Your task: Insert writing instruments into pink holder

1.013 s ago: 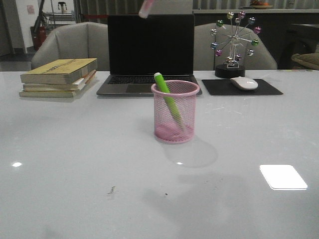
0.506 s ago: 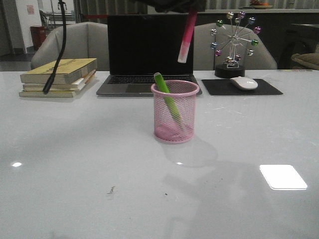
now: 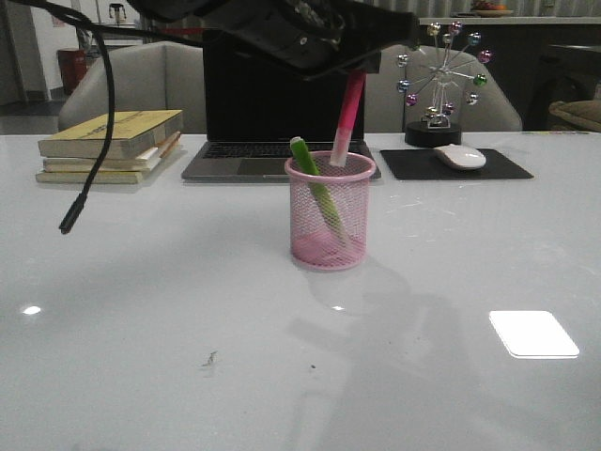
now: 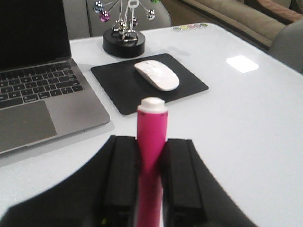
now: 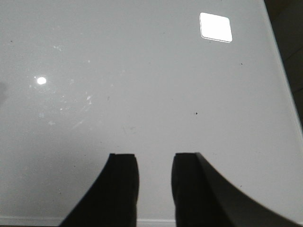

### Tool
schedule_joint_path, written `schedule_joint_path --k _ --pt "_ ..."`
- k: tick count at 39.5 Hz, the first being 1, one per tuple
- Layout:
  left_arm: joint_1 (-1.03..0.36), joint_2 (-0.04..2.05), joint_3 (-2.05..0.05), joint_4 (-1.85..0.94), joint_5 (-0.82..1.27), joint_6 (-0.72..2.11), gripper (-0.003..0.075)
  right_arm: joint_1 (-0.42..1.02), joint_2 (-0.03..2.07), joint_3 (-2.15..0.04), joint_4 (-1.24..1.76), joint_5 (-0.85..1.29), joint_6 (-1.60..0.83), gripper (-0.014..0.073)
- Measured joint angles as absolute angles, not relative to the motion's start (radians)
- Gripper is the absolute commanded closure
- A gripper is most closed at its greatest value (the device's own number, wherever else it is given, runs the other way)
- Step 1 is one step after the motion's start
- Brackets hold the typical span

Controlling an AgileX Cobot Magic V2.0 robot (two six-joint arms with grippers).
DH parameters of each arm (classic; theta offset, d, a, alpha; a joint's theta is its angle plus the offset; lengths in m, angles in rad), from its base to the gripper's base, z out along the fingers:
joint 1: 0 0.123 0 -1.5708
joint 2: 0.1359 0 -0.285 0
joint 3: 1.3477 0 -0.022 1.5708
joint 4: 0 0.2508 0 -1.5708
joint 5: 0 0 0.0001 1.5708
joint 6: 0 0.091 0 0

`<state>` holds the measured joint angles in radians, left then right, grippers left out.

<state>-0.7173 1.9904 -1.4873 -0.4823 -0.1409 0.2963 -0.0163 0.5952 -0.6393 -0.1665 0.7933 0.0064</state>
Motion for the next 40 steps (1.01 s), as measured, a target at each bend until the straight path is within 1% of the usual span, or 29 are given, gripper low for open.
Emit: schedule_joint_path --k 4,6,8,10,20,28,33,40 --pt "-0.717 2.01 -1.487 -0.482 -0.105 0.296 0.0433 -0.016 0.595 -0.639 -0.167 0.793 0.006 0.0268" --pt "-0.717 2.017 -1.487 -0.482 -0.086 0.296 0.0358 -0.016 0.595 -0.639 -0.167 0.793 0.006 0.0268" --pt "-0.717 2.02 -1.485 -0.482 -0.075 0.296 0.0309 -0.016 0.595 -0.639 -0.167 0.793 0.006 0.0268" --pt "-0.717 2.021 -1.485 -0.482 -0.07 0.296 0.0288 -0.016 0.595 -0.639 -0.167 0.793 0.006 0.0268" --pt "-0.717 2.018 -1.485 -0.482 -0.07 0.296 0.0295 -0.016 0.595 -0.639 -0.167 0.793 0.006 0.0268" --pt "-0.703 1.947 -1.485 -0.468 -0.041 0.296 0.0295 -0.016 0.595 -0.639 -0.167 0.793 0.006 0.0268" --pt "-0.657 1.861 -1.485 -0.423 0.086 0.296 0.0295 -0.016 0.595 -0.639 -0.167 0.793 0.006 0.0268" --pt "-0.588 1.706 -1.485 -0.291 0.289 0.296 0.0301 -0.016 0.595 -0.639 -0.167 0.793 0.006 0.0268"
